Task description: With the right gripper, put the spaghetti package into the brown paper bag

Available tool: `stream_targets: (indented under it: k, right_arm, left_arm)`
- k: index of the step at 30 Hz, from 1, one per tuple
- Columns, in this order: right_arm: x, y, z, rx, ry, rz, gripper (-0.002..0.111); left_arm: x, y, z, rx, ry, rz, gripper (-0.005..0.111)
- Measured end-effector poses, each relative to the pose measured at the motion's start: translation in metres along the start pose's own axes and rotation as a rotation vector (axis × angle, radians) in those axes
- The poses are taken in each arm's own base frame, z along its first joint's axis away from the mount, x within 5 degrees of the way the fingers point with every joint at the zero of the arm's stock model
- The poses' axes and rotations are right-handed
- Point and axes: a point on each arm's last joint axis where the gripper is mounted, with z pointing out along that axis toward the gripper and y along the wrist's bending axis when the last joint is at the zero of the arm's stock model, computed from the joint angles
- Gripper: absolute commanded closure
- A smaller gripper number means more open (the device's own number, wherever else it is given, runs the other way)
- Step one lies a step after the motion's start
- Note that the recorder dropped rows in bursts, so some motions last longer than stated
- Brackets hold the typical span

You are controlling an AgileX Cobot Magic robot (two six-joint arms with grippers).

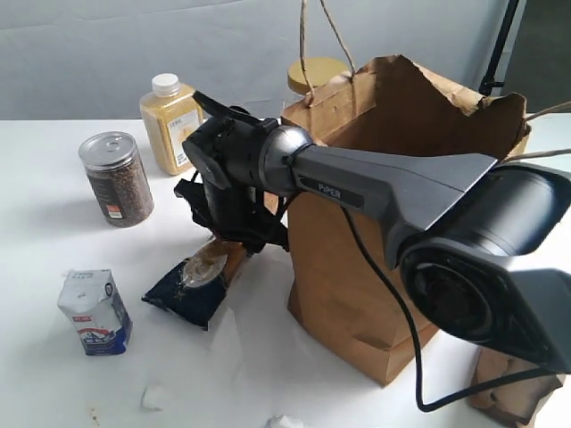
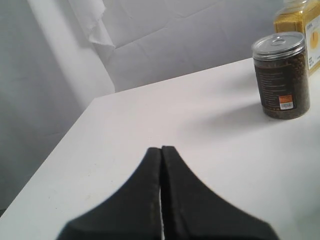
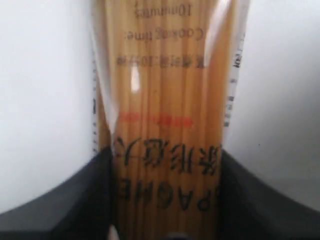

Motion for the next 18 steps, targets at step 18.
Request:
stream_targets:
  k: [18]
  right_arm:
    - [0.037, 0.041, -0.309, -0.823, -0.657, -0.464, 0.108]
  left_arm:
    - [0.001, 0.0, 0.0, 0.001, 0.006, 0.0, 0.107]
